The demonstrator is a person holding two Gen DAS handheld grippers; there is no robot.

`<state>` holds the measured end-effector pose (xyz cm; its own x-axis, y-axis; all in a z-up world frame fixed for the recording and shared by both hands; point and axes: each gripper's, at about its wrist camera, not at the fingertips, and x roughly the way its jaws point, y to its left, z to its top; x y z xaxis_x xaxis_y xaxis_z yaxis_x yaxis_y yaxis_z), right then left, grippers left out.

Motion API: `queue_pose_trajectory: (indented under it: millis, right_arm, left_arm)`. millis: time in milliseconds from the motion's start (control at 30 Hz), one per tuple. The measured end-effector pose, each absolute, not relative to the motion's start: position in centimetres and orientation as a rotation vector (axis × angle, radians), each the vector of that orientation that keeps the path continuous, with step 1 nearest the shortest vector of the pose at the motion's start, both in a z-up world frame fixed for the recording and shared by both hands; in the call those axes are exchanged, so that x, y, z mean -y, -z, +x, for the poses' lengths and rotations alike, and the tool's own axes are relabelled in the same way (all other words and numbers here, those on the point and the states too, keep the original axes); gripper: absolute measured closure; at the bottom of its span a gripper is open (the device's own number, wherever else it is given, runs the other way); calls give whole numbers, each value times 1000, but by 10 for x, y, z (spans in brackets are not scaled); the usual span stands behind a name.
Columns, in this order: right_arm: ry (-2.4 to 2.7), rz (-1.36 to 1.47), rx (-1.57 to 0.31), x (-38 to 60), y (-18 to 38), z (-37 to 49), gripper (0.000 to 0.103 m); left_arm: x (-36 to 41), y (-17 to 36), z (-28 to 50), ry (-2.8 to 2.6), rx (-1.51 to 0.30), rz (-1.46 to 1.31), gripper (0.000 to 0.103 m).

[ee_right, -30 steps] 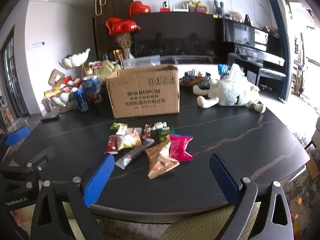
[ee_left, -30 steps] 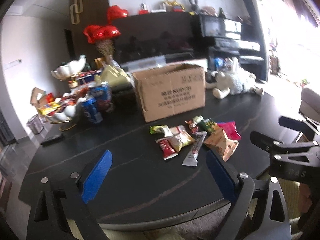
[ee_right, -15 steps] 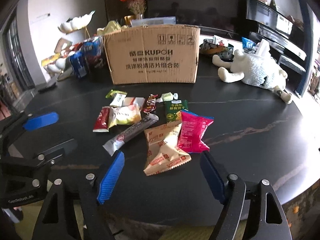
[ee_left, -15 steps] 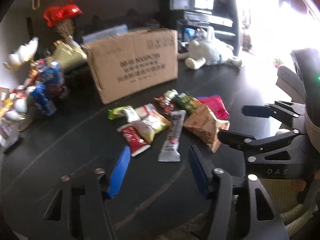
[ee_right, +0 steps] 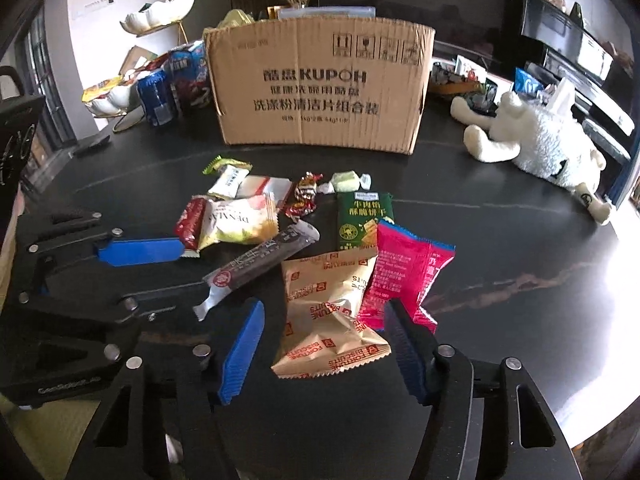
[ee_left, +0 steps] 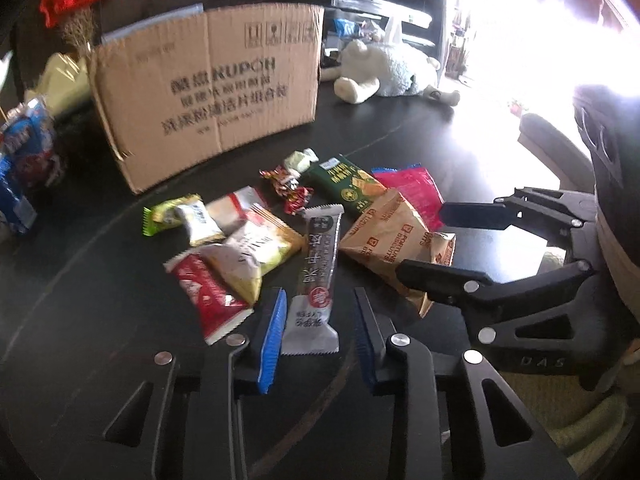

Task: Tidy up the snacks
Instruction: 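Grasp the white rice-cracker bar with the left tool while the right tool grasps the orange biscuit packet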

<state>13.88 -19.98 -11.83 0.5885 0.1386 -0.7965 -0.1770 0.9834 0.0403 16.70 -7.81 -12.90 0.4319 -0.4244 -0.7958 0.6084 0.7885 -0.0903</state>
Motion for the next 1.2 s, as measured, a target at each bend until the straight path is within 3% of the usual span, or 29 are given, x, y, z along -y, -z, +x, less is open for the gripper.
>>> queue_pose_trajectory:
  millis: [367,667,1200]
  right_arm:
    - [-203,3,-963,207,133,148,41]
    - [-196,22,-963,210,134,149,50]
    - [-186,59,-889,207,102,131,51]
  left_arm:
    - [97,146,191,642,-960,258,74]
    - [101,150,194,618,-979,237,80]
    - [69,103,161,543,-894,140,83]
